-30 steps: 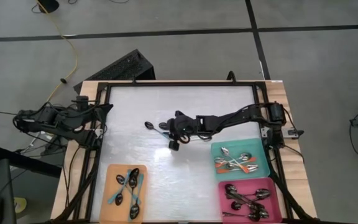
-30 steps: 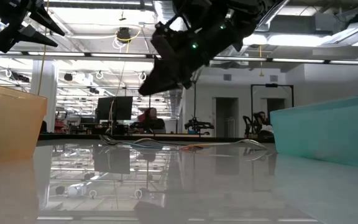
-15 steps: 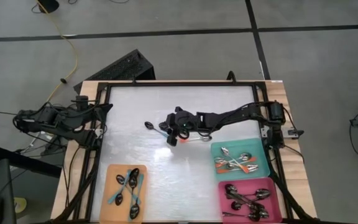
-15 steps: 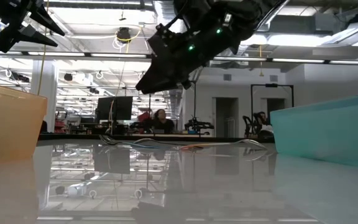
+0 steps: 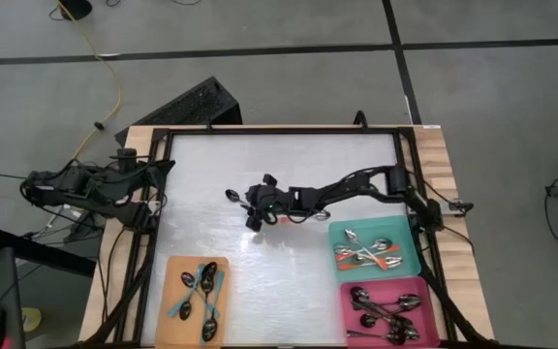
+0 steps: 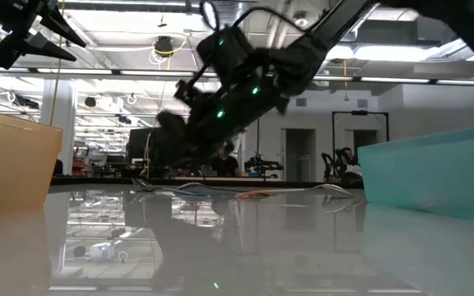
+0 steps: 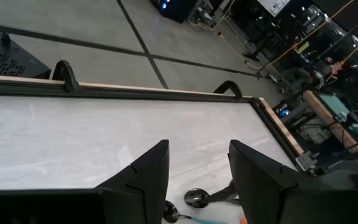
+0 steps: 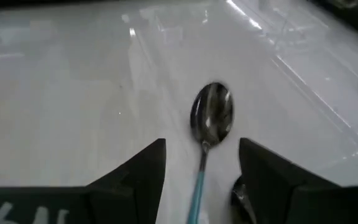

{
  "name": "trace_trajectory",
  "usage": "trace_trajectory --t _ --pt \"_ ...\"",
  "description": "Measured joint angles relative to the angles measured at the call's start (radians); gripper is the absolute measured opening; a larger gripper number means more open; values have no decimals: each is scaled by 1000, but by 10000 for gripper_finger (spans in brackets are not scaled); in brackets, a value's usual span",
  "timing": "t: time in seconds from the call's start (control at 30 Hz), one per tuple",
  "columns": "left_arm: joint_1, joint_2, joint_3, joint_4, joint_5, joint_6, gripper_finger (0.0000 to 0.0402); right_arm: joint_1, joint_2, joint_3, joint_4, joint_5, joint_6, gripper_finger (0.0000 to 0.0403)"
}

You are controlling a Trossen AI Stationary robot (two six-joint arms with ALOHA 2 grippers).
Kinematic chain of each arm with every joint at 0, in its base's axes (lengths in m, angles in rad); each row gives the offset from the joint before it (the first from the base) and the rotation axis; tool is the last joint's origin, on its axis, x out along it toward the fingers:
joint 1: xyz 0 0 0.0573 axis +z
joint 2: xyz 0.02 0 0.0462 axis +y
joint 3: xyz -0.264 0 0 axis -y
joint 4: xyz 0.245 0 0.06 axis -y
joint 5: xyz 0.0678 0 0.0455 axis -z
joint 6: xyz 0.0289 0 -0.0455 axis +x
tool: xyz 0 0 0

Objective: Sort silverware by color (type)
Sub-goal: Put the blue spoon into the orange bin

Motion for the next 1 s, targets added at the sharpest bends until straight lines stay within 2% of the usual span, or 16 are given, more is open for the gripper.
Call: trace_trajectory --t 0.17,0.4,0.53,0.77,1.0 --pt "0 0 0 -2 2 2 151 -6 80 65 -79 -4 49 214" --pt "0 0 0 -9 8 1 151 -6 116 97 -165 5 107 199" --pt "0 0 0 -9 9 1 151 -6 116 97 -195 8 126 150" --pt "0 0 0 -9 9 0 151 -3 117 96 -211 11 137 22" --pt "0 0 0 -9 9 -1 151 4 117 95 -215 10 176 13"
